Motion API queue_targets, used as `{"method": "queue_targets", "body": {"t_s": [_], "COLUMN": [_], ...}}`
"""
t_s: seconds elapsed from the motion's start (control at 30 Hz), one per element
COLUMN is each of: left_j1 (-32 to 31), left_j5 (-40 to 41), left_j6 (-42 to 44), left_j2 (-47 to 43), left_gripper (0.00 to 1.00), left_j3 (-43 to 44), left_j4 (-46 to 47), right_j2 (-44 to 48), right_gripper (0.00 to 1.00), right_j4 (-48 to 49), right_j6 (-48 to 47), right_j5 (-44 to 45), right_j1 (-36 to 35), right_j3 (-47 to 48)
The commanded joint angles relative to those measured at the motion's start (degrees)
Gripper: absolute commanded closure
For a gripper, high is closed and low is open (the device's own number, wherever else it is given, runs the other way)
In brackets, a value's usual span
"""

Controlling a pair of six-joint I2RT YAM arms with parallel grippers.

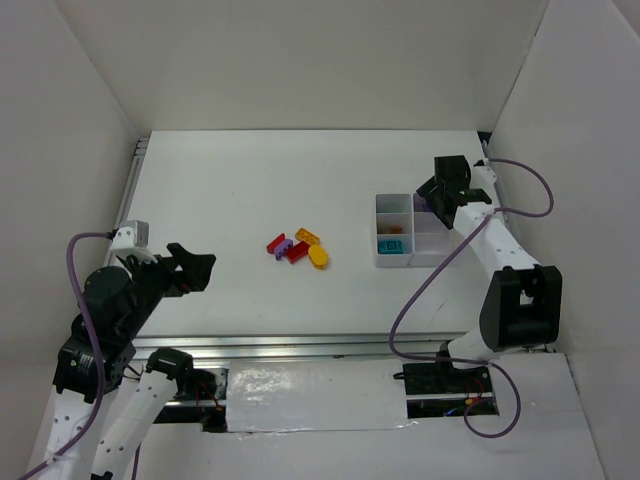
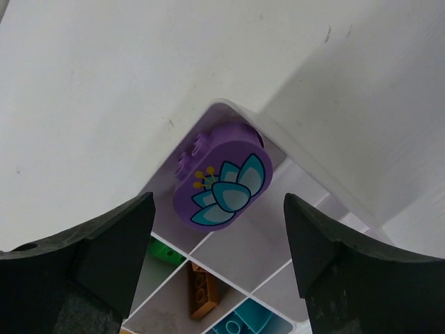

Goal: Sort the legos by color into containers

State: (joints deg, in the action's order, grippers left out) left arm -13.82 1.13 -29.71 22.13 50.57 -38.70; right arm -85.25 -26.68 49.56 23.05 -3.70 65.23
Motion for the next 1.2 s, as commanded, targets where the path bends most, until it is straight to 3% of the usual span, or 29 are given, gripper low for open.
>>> {"method": "queue_targets", "body": {"t_s": [0.0, 0.2, 0.5, 0.73, 1.17], "left_j1": [-0.3, -0.4, -0.4, -0.4, -0.4], "left_j5": [-0.6, -0.6, -0.6, -0.6, -0.6], "left_j6": [1.6, 1.6, 1.5, 1.6, 1.4], "left_j2": [-0.2, -0.3, -0.7, -0.3, -0.5], "left_gripper": [0.0, 0.0, 0.01, 0.01, 0.0], "left_j3": [-0.1, -0.1, -0.2, -0.1, -0.2], "left_j4": [2.8, 2.8, 2.8, 2.8, 2.7], "right_j2": [0.6, 2.4, -3.3, -2.0, 4.1], "right_gripper": [0.18, 0.22, 0.24, 0.46, 0.52], "right_j4": [-0.8, 2.9, 1.6, 2.9, 5.1], "right_j6": [-2.3, -1.8, -4.2, -5.3, -2.5], "right_j5": [1.9, -0.4, -3.4, -4.1, -4.1], "right_j1": [1.0, 2.6, 3.0, 2.9, 3.0], "right_j3": [1.3, -0.6, 3.3, 2.4, -2.2]}}
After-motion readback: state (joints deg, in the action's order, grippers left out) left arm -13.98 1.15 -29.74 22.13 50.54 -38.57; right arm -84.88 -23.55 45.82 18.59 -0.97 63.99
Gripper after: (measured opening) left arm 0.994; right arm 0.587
